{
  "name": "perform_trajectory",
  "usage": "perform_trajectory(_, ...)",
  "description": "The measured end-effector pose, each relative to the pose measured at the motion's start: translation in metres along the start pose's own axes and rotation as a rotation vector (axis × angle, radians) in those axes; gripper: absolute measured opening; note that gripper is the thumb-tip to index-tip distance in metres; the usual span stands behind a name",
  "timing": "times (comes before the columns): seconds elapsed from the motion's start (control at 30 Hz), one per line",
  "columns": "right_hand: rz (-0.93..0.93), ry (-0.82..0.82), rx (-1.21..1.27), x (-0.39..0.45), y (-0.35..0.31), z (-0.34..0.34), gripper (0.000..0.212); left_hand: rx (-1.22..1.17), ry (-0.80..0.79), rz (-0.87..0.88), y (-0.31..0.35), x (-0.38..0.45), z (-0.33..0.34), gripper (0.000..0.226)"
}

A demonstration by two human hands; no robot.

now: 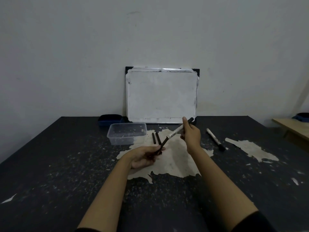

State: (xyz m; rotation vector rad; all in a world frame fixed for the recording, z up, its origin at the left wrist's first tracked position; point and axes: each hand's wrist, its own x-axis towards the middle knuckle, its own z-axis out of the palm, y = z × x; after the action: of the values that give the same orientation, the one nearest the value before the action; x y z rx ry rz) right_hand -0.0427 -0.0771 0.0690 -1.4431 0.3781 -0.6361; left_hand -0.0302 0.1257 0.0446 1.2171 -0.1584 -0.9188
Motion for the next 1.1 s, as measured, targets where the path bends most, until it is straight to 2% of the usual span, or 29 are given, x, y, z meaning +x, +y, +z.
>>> perform_trajectory(0.13,0.147,0.074,0.099,0.004,0.012,-0.004,0.044,0.087,0.062,0.042,0.001,-0.003,-0.009,0.028)
perform_trajectory(0.23,0.309,0.073,0.223,0.001,0.017,-0.005,0.036,0.155,0.181,0.174,0.008,-0.002,-0.016,0.03)
perform_trajectory(0.37,0.354,0.05,0.231,-0.007,0.025,-0.002,0.034,0.527,0.621,0.399,0.028,0.001,-0.021,0.029)
perform_trajectory(0.43,0.368,0.028,0.214,-0.011,0.027,0.0,0.035,0.641,0.821,0.514,0.038,0.007,-0.03,0.03)
perform_trajectory(0.53,0.373,0.005,0.184,-0.013,0.03,0.004,0.041,0.754,0.981,0.499,0.05,0.011,-0.037,0.03)
perform_trajectory(0.67,0.354,-0.003,0.174,-0.013,0.034,0.007,0.044,0.953,1.073,0.39,0.056,0.025,-0.04,0.031)
perform_trajectory(0.8,0.344,-0.023,0.144,-0.013,0.034,0.009,0.043,0.945,1.106,0.346,0.054,0.035,-0.039,0.037)
perform_trajectory(0.93,0.336,-0.039,0.157,-0.017,0.032,0.01,0.035,0.884,1.128,0.498,0.044,0.032,-0.037,0.029)
perform_trajectory(1.1,0.314,-0.102,0.24,-0.025,0.036,0.02,0.03,0.735,1.005,0.667,0.014,0.025,-0.026,0.039)
